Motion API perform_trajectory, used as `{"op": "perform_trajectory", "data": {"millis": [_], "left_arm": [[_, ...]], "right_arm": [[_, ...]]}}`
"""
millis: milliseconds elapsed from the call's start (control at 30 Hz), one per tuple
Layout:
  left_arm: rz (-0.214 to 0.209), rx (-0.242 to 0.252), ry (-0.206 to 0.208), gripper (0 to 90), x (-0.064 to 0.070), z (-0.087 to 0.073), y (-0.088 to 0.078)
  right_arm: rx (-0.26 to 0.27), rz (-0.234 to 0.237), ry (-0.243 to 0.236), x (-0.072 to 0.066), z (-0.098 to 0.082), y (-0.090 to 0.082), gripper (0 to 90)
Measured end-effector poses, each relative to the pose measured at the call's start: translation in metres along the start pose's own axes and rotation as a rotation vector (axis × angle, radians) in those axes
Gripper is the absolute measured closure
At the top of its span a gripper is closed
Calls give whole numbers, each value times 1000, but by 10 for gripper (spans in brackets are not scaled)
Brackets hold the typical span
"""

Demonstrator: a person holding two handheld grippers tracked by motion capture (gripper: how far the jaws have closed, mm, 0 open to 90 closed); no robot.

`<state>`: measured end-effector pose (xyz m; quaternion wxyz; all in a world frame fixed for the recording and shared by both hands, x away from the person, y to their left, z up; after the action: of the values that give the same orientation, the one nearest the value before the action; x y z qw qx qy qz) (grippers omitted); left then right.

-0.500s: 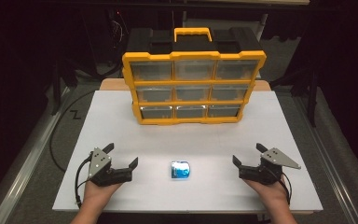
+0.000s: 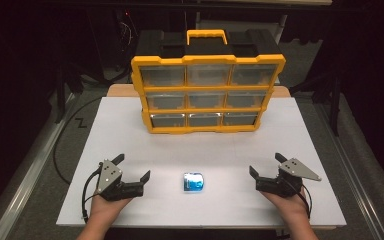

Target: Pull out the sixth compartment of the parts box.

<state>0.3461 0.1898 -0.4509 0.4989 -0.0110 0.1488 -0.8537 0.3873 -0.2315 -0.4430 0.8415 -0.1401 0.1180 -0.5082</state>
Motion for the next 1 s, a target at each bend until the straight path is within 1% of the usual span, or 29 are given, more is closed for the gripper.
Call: {"op": "perform_trajectory", "data": {"millis": [300,400,567,633,733,833,867,1000], "left_arm": [[1,7,-7,4,0,0,0],[9,15,-2,4,0,0,0],[9,9,-7,3,-1,-1,1],[9,10,-9,3,-1,0,1],[11,11,-8,4,-1,0,1],[17,10,-7,3,-1,-1,1],[17,10,-7,3,-1,-1,1],[17,10,-8,3,-1,-1,1]], "right_arm": [[-5,-8,-5,0,0,2,8],[-13,-16,-6,0,0,4,9],[-14,-25,-10,-1,1,8,8],[-18,-23,-1,-1,2,10,8],[-18,-35,-6,-1,4,14,8],[-9,-37,-4,-1,8,17,8],[-6,-46,-11,-1,10,19,8],[-4,-53,-10,1,17,23,8]]}}
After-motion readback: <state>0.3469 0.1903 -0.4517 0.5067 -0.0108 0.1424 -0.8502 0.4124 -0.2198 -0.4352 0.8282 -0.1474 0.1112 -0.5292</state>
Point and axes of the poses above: each handheld gripper's, and its own axes: y roughly forward along the jaws, z roughly out of its top, x roughly to its right, the point moved 6 cm from there along y, roughly forward along the jaws, and after that the axes turned 6 degrees about y, right-handed, at the moved point
